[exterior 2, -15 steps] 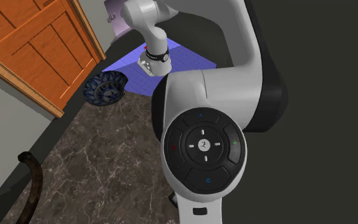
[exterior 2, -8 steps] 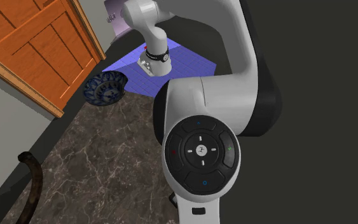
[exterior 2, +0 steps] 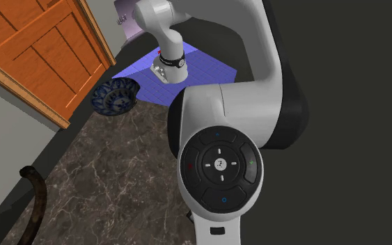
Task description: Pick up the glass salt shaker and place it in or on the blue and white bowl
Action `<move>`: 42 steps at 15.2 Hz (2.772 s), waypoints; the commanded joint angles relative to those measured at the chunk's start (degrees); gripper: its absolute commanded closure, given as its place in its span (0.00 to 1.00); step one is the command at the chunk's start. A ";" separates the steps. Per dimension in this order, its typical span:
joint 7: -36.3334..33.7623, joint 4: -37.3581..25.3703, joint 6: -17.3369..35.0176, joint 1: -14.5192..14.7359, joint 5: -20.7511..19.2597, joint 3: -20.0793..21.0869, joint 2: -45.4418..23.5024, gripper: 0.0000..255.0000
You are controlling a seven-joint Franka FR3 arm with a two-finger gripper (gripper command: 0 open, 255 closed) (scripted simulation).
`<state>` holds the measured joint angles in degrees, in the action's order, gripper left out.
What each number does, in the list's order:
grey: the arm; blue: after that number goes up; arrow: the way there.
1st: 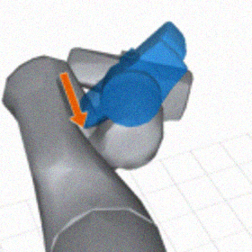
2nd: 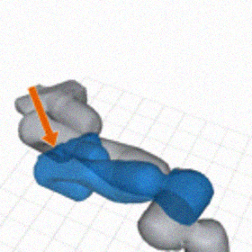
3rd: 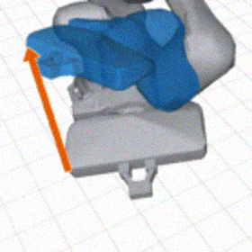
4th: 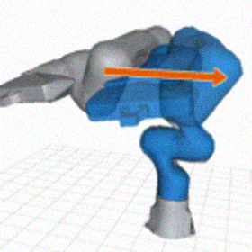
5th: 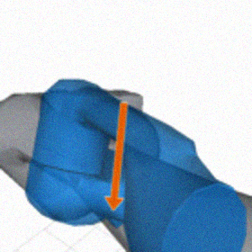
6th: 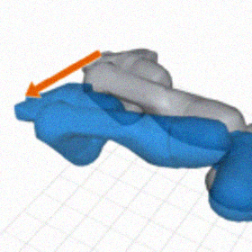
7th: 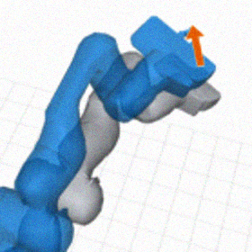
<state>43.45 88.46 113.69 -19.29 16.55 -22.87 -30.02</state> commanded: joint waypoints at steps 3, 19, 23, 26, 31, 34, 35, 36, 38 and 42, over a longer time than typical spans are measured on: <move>0.00 0.02 -0.01 0.00 -0.01 0.00 0.00 1.00; -1.59 -6.73 -9.19 -0.15 -1.60 -0.82 2.75 1.00; -1.98 -9.32 -12.06 -0.37 -1.86 -0.96 3.10 1.00; -2.25 -11.50 -14.29 -0.59 -1.98 -1.04 3.20 1.00; -2.67 -15.64 -18.21 -1.12 -2.04 -1.12 3.04 1.00; -2.90 -18.28 -20.52 -1.51 -1.98 -1.14 2.74 1.00; -2.39 -14.32 -19.23 -0.92 -2.81 -1.58 5.46 1.00; -1.94 -10.68 -18.09 -0.40 -3.64 -2.02 8.03 1.00; -1.18 -4.16 -16.19 0.39 -5.36 -2.82 12.89 1.00; -0.13 6.74 -13.53 1.13 -9.03 -4.11 21.85 1.00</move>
<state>42.80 93.09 100.17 -18.09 8.49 -26.54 -10.48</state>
